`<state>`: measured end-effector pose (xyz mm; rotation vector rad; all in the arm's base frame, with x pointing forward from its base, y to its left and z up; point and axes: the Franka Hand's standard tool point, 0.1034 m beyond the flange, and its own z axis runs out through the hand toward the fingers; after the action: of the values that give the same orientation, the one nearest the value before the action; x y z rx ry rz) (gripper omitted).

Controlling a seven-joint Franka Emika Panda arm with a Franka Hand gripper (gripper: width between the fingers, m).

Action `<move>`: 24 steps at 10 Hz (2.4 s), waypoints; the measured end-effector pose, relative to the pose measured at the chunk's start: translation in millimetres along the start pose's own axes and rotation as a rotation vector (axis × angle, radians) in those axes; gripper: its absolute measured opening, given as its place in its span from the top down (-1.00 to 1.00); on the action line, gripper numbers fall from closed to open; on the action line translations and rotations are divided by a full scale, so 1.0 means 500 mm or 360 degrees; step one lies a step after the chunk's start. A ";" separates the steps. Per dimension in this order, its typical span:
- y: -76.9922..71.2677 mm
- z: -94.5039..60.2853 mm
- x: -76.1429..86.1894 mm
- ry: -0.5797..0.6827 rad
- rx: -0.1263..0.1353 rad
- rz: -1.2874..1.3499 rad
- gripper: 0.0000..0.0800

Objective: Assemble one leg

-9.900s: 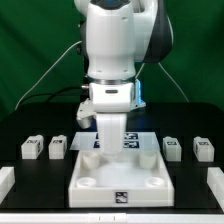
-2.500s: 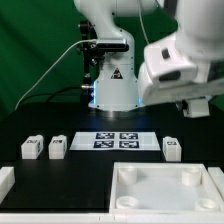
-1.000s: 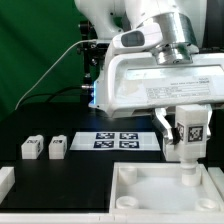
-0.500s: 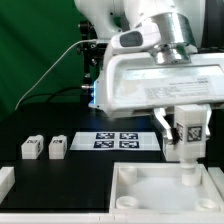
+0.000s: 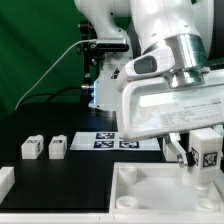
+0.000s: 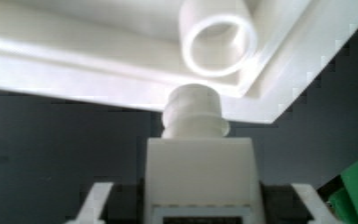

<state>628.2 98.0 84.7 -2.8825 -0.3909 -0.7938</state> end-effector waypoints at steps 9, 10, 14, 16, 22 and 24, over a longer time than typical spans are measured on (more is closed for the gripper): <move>-0.004 0.043 -0.042 0.0009 0.0000 0.0017 0.27; -0.005 0.046 -0.040 0.0049 -0.0014 0.0018 0.27; -0.011 0.046 -0.040 0.0084 -0.0023 0.0015 0.27; -0.011 0.048 -0.043 0.0077 -0.0021 0.0016 0.07; -0.011 0.050 -0.045 0.0073 -0.0020 0.0017 -0.62; -0.011 0.050 -0.046 0.0073 -0.0020 0.0017 -0.62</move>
Offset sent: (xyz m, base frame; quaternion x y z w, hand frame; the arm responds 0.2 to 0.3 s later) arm 0.0061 0.0020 -0.0118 0.0003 0.0108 0.0024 0.9999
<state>619.7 103.1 51.8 -2.8697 -0.3662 -0.8617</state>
